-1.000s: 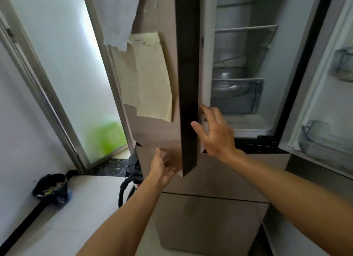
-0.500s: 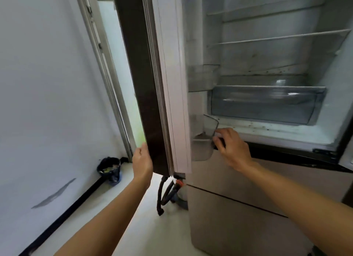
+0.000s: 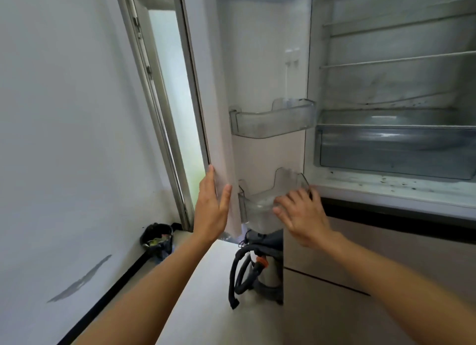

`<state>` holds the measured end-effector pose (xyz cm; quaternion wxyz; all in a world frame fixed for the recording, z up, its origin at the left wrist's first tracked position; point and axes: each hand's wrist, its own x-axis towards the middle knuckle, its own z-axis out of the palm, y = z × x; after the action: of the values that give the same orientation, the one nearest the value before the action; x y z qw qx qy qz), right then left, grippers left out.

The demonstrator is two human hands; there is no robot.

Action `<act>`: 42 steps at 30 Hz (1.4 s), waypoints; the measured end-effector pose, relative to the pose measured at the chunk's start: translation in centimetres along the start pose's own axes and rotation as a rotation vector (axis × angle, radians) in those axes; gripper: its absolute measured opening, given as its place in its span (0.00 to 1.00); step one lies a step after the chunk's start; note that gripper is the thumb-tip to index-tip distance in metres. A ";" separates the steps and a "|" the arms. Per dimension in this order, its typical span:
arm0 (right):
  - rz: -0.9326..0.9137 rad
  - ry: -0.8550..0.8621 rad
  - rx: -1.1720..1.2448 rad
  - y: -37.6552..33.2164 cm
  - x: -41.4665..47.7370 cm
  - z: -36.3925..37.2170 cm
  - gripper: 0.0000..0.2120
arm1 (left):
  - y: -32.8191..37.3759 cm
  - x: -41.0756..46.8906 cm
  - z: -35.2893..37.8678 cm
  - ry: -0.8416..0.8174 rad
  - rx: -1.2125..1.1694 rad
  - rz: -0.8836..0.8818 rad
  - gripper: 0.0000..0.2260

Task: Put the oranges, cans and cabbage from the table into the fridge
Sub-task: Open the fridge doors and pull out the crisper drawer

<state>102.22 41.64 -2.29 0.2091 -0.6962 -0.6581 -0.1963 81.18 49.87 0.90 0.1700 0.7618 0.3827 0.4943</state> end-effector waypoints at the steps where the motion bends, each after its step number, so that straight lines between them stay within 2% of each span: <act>1: -0.006 0.017 -0.017 -0.6 0.5 0.5 0.29 | -0.7 0.7 -0.3 -0.011 0.016 0.005 0.28; 5: 0.020 0.052 -0.054 -3.2 2.3 2.1 0.21 | -3.4 3.1 -1.0 -0.044 0.033 -0.023 0.27; 10: -0.008 0.047 -0.067 -2.9 2.5 2.7 0.20 | -4.1 3.7 -1.3 -0.014 0.114 0.031 0.26; 14: -0.041 0.027 0.014 -1.6 2.0 1.8 0.27 | -2.2 3.7 -2.2 0.220 0.307 0.228 0.20; 16: 0.017 0.053 0.068 0.4 1.8 1.0 0.29 | -0.3 3.9 -2.4 0.334 0.304 0.351 0.17; 18: 0.106 0.075 0.069 3.8 1.6 -0.1 0.26 | 2.4 3.9 -1.3 0.361 0.253 0.495 0.13; 21: 0.221 0.054 0.035 9.2 1.1 -1.6 0.20 | 6.3 3.9 2.5 0.202 0.202 0.660 0.09; 23: 0.291 0.025 0.017 12.9 0.7 -2.6 0.18 | 8.3 3.7 6.2 0.058 0.190 0.686 0.07; 29: 0.338 -0.052 -0.084 24.4 0.4 -5.9 0.19 | 12.0 5.9 18.5 -0.212 0.293 0.495 0.09; 34: 0.399 -0.066 -0.179 32.3 1.5 -8.1 0.21 | 14.0 9.5 26.8 -0.280 0.417 0.409 0.09; 38: 0.404 -0.088 -0.314 37.5 3.7 -8.2 0.22 | 15.2 13.6 32.0 -0.330 0.518 0.418 0.13; 42: 0.416 -0.095 -0.419 41.7 6.8 -7.1 0.27 | 15.3 18.8 36.9 -0.323 0.592 0.451 0.19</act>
<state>144.29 41.47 6.01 0.0655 -0.8524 -0.4556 -0.2482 124.24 58.47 5.63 -0.1115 0.9105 0.3004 0.2613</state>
